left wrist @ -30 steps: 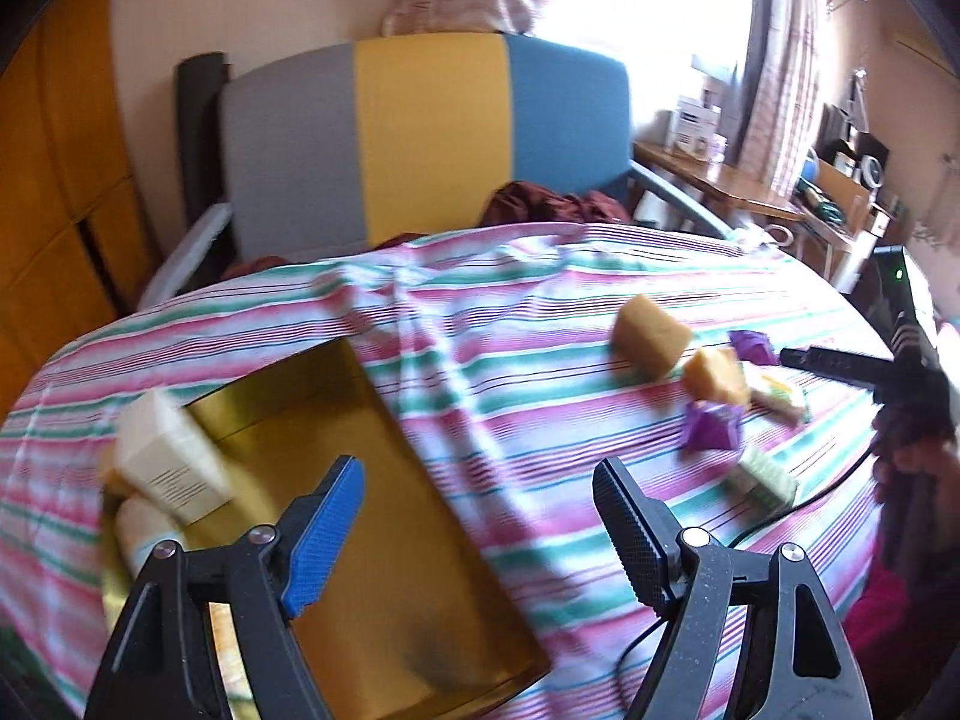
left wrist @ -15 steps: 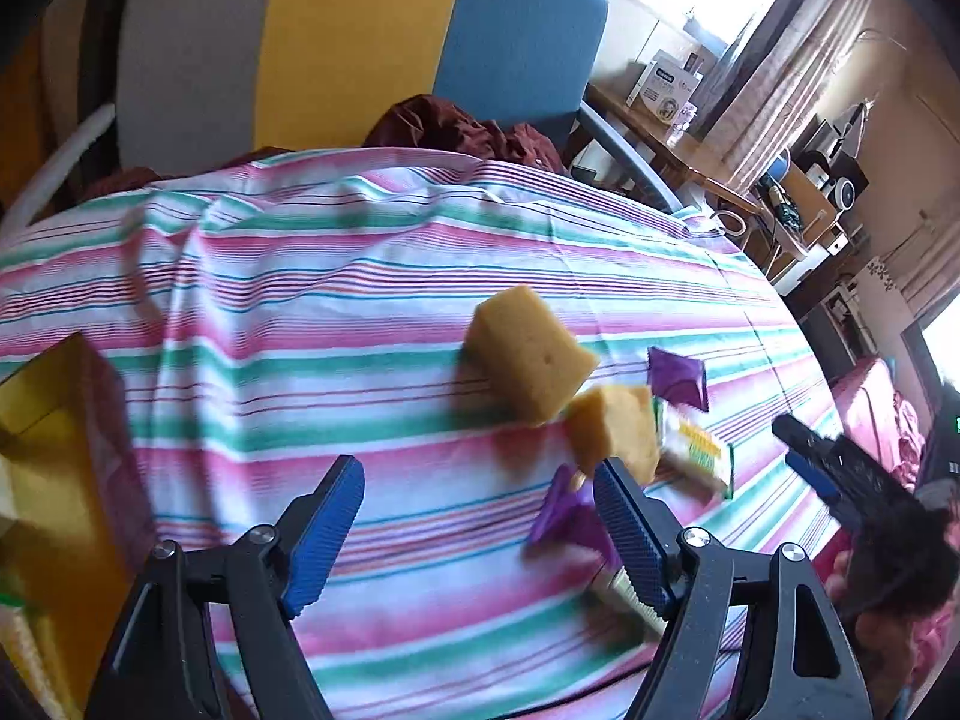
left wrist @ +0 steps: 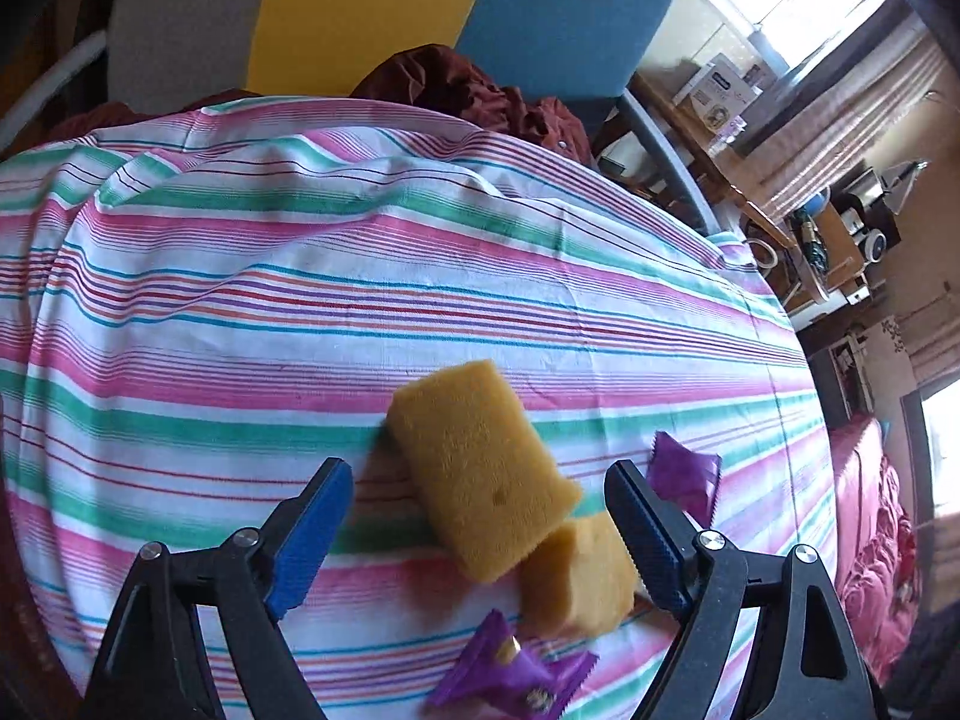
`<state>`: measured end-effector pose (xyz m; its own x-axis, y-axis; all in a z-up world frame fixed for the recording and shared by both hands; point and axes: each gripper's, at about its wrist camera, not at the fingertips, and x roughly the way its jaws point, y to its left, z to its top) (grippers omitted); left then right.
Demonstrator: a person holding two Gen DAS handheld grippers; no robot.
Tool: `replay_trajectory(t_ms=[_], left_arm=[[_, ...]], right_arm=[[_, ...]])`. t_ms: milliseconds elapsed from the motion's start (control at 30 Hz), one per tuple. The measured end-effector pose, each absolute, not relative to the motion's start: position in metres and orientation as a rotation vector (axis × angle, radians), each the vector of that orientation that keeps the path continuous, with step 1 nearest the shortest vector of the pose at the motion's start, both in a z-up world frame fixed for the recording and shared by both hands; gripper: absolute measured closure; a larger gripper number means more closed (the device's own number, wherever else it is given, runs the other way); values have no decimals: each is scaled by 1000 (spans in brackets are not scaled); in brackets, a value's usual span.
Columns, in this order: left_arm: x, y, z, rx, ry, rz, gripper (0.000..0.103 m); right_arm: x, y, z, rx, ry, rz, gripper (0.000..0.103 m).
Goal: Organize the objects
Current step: 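Grasp the yellow sponge with the left gripper, then carry the yellow sponge toward the tray with the left gripper while the right gripper grasps the purple snack packet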
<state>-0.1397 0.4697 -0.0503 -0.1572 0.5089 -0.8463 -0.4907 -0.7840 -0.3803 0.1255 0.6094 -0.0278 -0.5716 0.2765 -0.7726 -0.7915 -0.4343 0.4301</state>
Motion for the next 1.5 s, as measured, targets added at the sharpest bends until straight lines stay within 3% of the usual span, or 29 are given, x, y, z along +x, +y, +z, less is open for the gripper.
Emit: replay_trajectory(t_ms=[167,233,367,800,1000,1300,1500], left_arm=[[-148,481,-67,-1513,-28,1972,20],[-147,484,-71,-1512,1,1969,42],[-141,473,-69,-1459,19,1943,51],[-102,359,-31,-1341,82,2012,51],[-77,322,-3,-1252,107,2031,51],[-44,273,21,-1197,100,1997,50],[-34,230,29,-1189,55,1999,50]], right_arm=[[122,609,-31,-849,1074,2052,48],[119,608,-32,-863,1070,2062,48],[113,603,-34,-897,1061,2088,48],[60,546,-45,-1199,933,2359,48],[43,514,-36,-1262,714,2498,48],[-1,482,-47,-1629,129,2577,44],[-14,484,-77,-1828,34,2466,44]])
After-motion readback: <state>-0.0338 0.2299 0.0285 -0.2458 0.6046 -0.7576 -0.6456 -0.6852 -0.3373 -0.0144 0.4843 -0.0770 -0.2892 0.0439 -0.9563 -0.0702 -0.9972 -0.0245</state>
